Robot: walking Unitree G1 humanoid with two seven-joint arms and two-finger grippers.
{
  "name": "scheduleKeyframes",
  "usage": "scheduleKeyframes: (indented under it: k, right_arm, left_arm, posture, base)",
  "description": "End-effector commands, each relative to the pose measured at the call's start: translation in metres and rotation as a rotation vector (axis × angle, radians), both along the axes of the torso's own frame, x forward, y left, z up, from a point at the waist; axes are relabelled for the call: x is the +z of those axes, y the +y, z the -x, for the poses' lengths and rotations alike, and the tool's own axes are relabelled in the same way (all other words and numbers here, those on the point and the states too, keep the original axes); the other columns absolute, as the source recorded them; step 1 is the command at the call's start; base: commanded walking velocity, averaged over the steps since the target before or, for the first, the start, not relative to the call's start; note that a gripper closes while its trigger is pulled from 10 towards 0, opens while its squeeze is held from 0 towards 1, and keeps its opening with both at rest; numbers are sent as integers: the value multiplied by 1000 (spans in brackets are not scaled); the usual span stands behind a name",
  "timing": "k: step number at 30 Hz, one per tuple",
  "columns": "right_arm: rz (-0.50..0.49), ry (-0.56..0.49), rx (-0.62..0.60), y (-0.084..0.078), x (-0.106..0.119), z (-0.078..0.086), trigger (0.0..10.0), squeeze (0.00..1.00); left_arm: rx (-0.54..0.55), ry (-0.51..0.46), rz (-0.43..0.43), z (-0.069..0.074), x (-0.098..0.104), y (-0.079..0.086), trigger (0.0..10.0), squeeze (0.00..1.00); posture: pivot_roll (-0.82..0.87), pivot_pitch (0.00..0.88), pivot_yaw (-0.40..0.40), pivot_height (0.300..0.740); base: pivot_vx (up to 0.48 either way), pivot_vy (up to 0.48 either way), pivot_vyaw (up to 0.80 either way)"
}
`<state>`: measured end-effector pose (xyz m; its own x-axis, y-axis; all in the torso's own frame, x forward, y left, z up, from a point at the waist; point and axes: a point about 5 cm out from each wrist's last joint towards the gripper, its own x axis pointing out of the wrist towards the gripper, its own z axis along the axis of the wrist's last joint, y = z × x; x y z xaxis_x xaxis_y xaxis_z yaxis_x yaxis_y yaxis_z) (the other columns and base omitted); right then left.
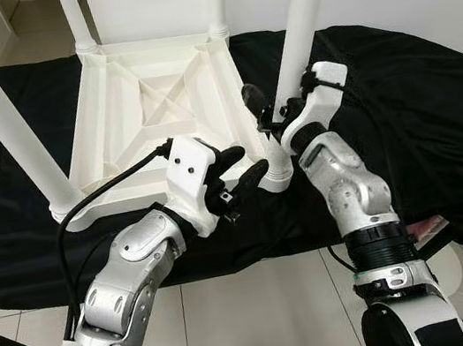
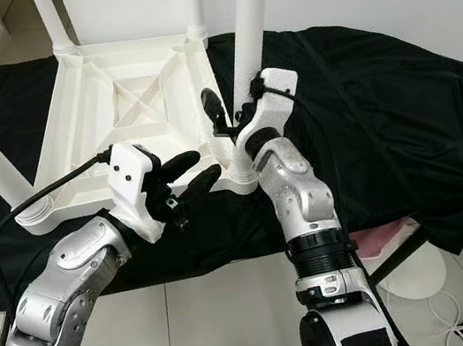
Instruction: Building children table
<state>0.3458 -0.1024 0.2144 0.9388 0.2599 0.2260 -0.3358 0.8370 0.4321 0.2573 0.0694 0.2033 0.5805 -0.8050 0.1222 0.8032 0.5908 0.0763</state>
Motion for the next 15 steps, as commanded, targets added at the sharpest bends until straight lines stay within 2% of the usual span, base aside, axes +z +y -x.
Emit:
scheduleKeyframes:
  k: [1, 2, 3, 4, 5, 6, 7, 9, 10, 11, 13, 15]
  right_arm:
    - [-38, -12, 41, 4, 6, 1, 10000, 0]
    - [-84, -6, 56, 3, 8, 0, 10000, 0]
    - [-84, -6, 56, 3, 8, 0, 10000, 0]
    - [-141, 1, 76, 3, 9, 1, 10000, 0]
    - [-141, 1, 76, 3, 9, 1, 10000, 0]
    - [-207, 11, 97, 2, 11, 1, 10000, 0]
    - [-207, 11, 97, 2, 11, 1, 10000, 0]
    - [-320, 26, 140, -1, 13, 1, 10000, 0]
    - [-320, 26, 140, -1, 13, 1, 10000, 0]
    - [-366, 35, 159, -2, 13, 2, 10000, 0]
    - [-366, 35, 159, -2, 13, 2, 10000, 0]
    - [-441, 43, 202, -4, 13, 3, 10000, 0]
  left_arm:
    - [-29, -6, -4, 2, 3, -3, 10000, 0]
    - [-30, -10, 0, 2, 4, -3, 10000, 0]
    - [-30, -10, 0, 2, 4, -3, 10000, 0]
    - [-31, -13, 5, 2, 5, -4, 10000, 0]
    - [-31, -13, 5, 2, 5, -4, 10000, 0]
    - [-32, -16, 10, 2, 7, -5, 10000, 0]
    - [-32, -16, 10, 2, 7, -5, 10000, 0]
    - [-36, -21, 20, 3, 8, -7, 10000, 0]
    - [-36, -21, 20, 3, 8, -7, 10000, 0]
    - [-38, -22, 23, 3, 9, -8, 10000, 0]
    - [-38, -22, 23, 3, 9, -8, 10000, 0]
    - [-43, -21, 27, 4, 9, -9, 10000, 0]
  posture:
    - [113, 9, -76, 740]
    - [113, 9, -76, 740]
    - [113, 9, -76, 740]
    - [115, 8, -79, 740]
    - [115, 8, -79, 740]
    - [115, 8, -79, 740]
    - [115, 8, -79, 740]
    - [116, 4, -80, 740]
    - [116, 4, -80, 740]
    - [116, 4, -80, 740]
    - [116, 4, -80, 740]
    - [114, 0, -79, 740]
  base:
    - [0, 0, 0]
    - [0, 0, 0]
    - [0, 0, 0]
    - [0, 0, 0]
    - [0, 0, 0]
    - [0, 0, 0]
    - [0, 0, 0]
    - [0, 0, 0]
    - [0, 0, 0]
    - [0, 0, 0]
    - [0, 0, 0]
    - [0, 0, 0]
